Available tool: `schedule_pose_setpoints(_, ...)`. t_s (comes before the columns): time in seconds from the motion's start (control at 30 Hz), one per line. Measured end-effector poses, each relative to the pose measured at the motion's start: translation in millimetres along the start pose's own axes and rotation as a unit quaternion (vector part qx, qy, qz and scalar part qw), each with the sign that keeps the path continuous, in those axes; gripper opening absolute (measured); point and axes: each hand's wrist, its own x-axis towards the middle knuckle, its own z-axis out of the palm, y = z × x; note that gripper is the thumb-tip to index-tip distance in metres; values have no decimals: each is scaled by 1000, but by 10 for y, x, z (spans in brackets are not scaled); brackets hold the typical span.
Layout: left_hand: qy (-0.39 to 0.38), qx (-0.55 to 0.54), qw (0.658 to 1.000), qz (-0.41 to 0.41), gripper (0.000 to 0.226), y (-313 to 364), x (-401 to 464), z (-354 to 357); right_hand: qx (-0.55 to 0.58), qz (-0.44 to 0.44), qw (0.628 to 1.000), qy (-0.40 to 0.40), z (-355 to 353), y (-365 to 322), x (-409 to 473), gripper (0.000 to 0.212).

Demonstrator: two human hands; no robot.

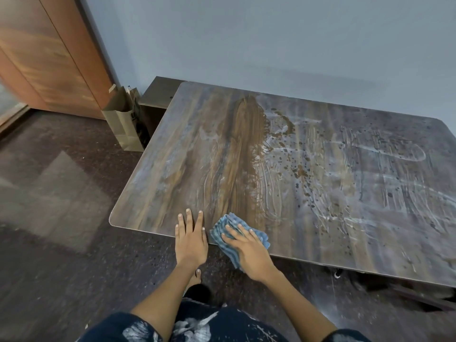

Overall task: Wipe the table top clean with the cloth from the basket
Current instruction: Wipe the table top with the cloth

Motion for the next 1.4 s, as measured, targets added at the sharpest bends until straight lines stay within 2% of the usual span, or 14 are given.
schedule_pose_setpoints(0.13,-44,26,997,54,60,219,-33,59,24,29,999,22,-42,76,-92,54)
schedule_pose_setpoints(0.27,-74,3,994,78,73,376,-5,47,35,48,997,41,-24,37,-90,48)
schedule_pose_setpoints(0.47,-91,-11,990,102,73,496,179,-18,47,82,993,73,-42,111,-6,47)
schedule_pose_setpoints(0.77,-62,-23,989,132,68,721,798,-12,44,102,989,100,-289,402,432,50)
schedule_pose_setpoints(1.4,-23,-20,979,200,62,1384,2820,-85,70,172,971,150,-1163,1294,1964,50)
